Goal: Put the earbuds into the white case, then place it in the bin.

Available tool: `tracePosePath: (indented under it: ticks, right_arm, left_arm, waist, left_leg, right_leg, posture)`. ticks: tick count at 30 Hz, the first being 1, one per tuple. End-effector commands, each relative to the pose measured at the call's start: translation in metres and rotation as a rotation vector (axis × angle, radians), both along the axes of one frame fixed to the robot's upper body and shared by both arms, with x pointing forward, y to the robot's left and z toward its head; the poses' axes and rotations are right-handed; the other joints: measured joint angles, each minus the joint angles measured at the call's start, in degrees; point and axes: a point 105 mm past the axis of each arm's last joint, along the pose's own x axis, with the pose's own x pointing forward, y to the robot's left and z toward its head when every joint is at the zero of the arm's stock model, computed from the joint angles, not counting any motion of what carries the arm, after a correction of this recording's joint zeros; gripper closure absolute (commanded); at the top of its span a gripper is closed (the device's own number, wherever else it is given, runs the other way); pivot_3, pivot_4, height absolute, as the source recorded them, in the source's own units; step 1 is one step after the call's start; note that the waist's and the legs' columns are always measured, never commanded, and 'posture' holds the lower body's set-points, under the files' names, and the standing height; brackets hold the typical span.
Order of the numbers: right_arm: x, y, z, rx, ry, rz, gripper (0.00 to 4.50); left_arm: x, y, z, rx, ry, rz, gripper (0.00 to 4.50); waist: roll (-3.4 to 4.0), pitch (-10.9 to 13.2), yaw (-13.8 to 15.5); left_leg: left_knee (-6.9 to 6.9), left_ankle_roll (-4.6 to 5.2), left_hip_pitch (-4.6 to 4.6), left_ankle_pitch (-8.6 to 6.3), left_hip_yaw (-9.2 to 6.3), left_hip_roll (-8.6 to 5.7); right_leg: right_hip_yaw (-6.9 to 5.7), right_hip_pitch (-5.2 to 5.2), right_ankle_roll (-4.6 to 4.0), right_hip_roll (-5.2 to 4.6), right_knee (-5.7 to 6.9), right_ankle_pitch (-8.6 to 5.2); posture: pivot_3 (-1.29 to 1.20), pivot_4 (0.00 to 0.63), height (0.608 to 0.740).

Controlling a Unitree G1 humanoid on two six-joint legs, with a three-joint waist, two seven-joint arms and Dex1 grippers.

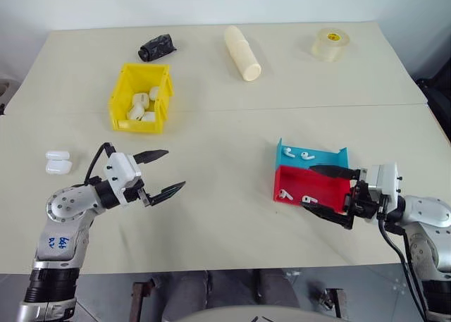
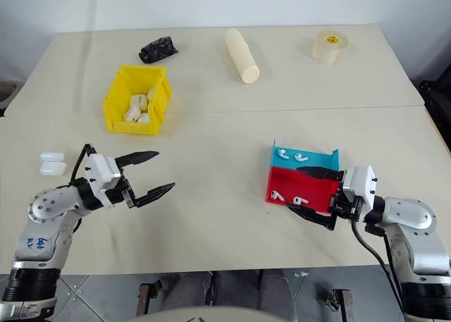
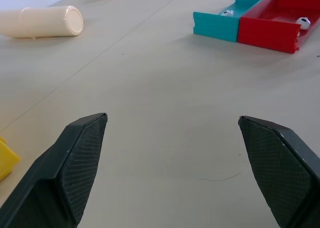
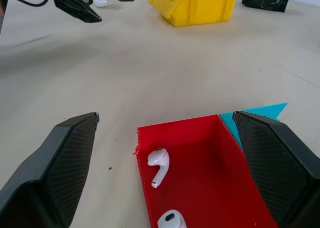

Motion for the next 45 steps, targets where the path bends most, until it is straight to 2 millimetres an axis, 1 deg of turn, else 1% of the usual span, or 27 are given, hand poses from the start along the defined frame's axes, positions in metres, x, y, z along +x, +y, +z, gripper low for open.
tracePosePath:
  ticks: [1,4,6,10,15,19,22,23,25,27,30,33,37,39,41,42,45]
  right_arm:
    - [-0.002,0.001,0.012,0.001,-0.064,-0.005,0.00]
    - [-0.002,0.001,0.012,0.003,-0.062,-0.006,0.00]
    - [-0.001,0.001,0.011,0.004,-0.061,-0.005,0.00]
    - [0.002,0.002,0.012,0.004,-0.062,0.001,0.00]
    - [0.005,0.004,0.012,0.005,-0.063,0.013,0.00]
    - [0.007,0.007,0.013,0.007,-0.066,0.029,0.00]
    - [0.009,0.013,0.013,0.016,-0.072,0.054,0.00]
    - [0.010,0.017,0.014,0.023,-0.079,0.067,0.00]
    - [0.010,0.024,0.015,0.034,-0.095,0.092,0.00]
    - [0.009,0.032,0.016,0.045,-0.108,0.129,0.00]
    - [0.010,0.047,0.023,0.082,-0.149,0.177,0.00]
    - [0.007,0.060,0.027,0.104,-0.186,0.222,0.00]
    - [0.000,0.069,0.031,0.129,-0.219,0.284,0.00]
    - [-0.002,0.072,0.032,0.141,-0.238,0.308,0.00]
    - [-0.003,0.074,0.031,0.136,-0.244,0.320,0.00]
    - [-0.004,0.075,0.031,0.137,-0.236,0.331,0.00]
    - [-0.006,0.077,0.029,0.139,-0.222,0.342,0.00]
  left_arm:
    - [0.001,-0.002,0.003,0.070,-0.017,-0.013,0.03]
    - [0.004,-0.006,0.009,0.033,-0.017,-0.003,0.03]
    - [0.003,-0.007,0.013,-0.004,-0.007,-0.016,0.03]
    - [-0.001,0.000,0.008,0.008,0.002,-0.008,0.03]
    - [-0.002,0.003,0.008,-0.005,-0.006,0.020,0.03]
    - [-0.001,0.008,0.010,-0.022,-0.022,0.079,0.03]
    - [0.003,0.025,0.014,-0.077,-0.037,0.219,0.03]
    - [0.004,0.034,0.015,-0.100,-0.038,0.291,0.03]
    - [0.000,0.048,0.014,-0.143,-0.026,0.391,0.03]
    - [-0.009,0.064,0.009,-0.186,-0.002,0.512,0.03]
    - [-0.031,0.095,-0.001,-0.204,0.004,0.726,0.03]
    - [-0.053,0.120,-0.012,-0.202,0.027,0.922,0.03]
    - [-0.086,0.149,-0.026,-0.261,0.088,1.161,0.03]
    - [-0.097,0.160,-0.033,-0.281,0.130,1.252,0.03]
    - [-0.104,0.166,-0.035,-0.298,0.140,1.310,0.03]
    - [-0.105,0.168,-0.036,-0.295,0.153,1.323,0.03]
    - [-0.101,0.169,-0.032,-0.309,0.191,1.318,0.03]
  waist:
    - [0.00,0.0,0.0]
    - [0.00,0.0,0.1]
    - [0.00,0.0,0.2]
    - [0.00,0.0,0.2]
    - [0.00,0.0,0.1]
    - [0.00,0.0,0.3]
    - [0.00,0.0,0.3]
    - [0.00,0.0,0.1]
    - [0.00,0.0,-0.2]
    - [0.00,0.0,-0.4]
    - [0.00,0.0,-0.5]
    - [-0.01,0.0,-0.3]
    - [-0.04,0.0,0.5]
    - [-0.04,0.0,1.0]
    - [-0.05,0.0,1.1]
    - [-0.06,0.0,1.2]
    - [-0.07,0.0,1.1]
  left_leg:
    - [0.00,0.00,0.00,0.00,-0.01,0.00]
    - [0.02,0.00,-0.01,0.00,-0.02,-0.02]
    - [0.03,0.01,-0.01,0.00,-0.03,-0.02]
    - [0.02,0.00,-0.01,0.00,-0.02,-0.02]
    - [0.02,0.00,-0.01,0.00,-0.02,0.00]
    - [0.02,0.01,-0.01,0.00,-0.02,-0.02]
    - [0.02,0.00,-0.01,0.00,-0.03,-0.01]
    - [0.02,0.00,0.00,0.00,-0.02,0.00]
    - [0.01,0.00,-0.01,0.00,-0.02,0.02]
    - [-0.01,0.00,0.00,0.00,-0.03,0.01]
    - [-0.02,0.00,-0.01,0.00,-0.02,0.01]
    - [0.00,0.00,0.00,-0.01,-0.02,0.02]
    - [0.05,0.02,0.00,-0.01,-0.06,-0.03]
    - [0.06,0.04,-0.01,-0.03,-0.05,-0.05]
    - [0.07,0.04,-0.01,-0.03,-0.06,-0.04]
    - [0.07,0.04,0.00,-0.03,-0.06,-0.04]
    - [0.06,0.03,0.00,-0.03,-0.07,-0.04]
  right_leg:
    - [-0.01,0.00,0.00,0.01,0.00,0.00]
    - [0.00,0.00,0.00,-0.02,0.00,0.00]
    - [0.00,0.01,0.00,-0.02,0.01,0.00]
    - [0.00,0.01,0.00,-0.03,0.01,0.00]
    - [-0.01,0.00,0.00,-0.01,0.00,0.00]
    - [0.00,0.00,0.00,-0.03,-0.01,0.00]
    - [-0.01,0.00,0.00,-0.02,0.00,0.00]
    - [0.00,0.00,0.00,-0.01,-0.01,0.00]
    - [0.00,-0.01,0.00,0.01,0.01,0.00]
    - [0.01,-0.02,0.00,-0.01,0.10,0.00]
    - [0.03,-0.01,0.00,-0.01,0.10,0.00]
    - [0.02,-0.01,0.00,0.00,-0.02,0.00]
    - [0.02,0.05,0.00,-0.05,-0.03,0.00]
    - [0.03,0.05,0.00,-0.07,-0.04,0.00]
    - [0.01,0.06,0.00,-0.06,-0.05,0.00]
    - [0.01,0.06,-0.01,-0.06,-0.04,0.00]
    - [0.01,0.06,-0.01,-0.05,-0.04,0.00]
  posture:
    - [0.00,0.150,0.740]
    - [0.00,0.150,0.740]
    - [0.00,0.150,0.740]
    - [0.00,0.150,0.740]
    - [0.00,0.150,0.740]
    - [0.00,0.150,0.740]
    - [0.00,0.150,0.740]
    - [0.00,0.150,0.740]
    - [0.00,0.150,0.740]
    - [0.00,0.150,0.740]
    - [0.00,0.150,0.740]
    - [0.00,0.150,0.740]
    - [0.00,0.150,0.740]
    - [0.00,0.150,0.740]
    - [0.00,0.150,0.740]
    - [0.00,0.150,0.740]
    - [0.00,0.150,0.740]
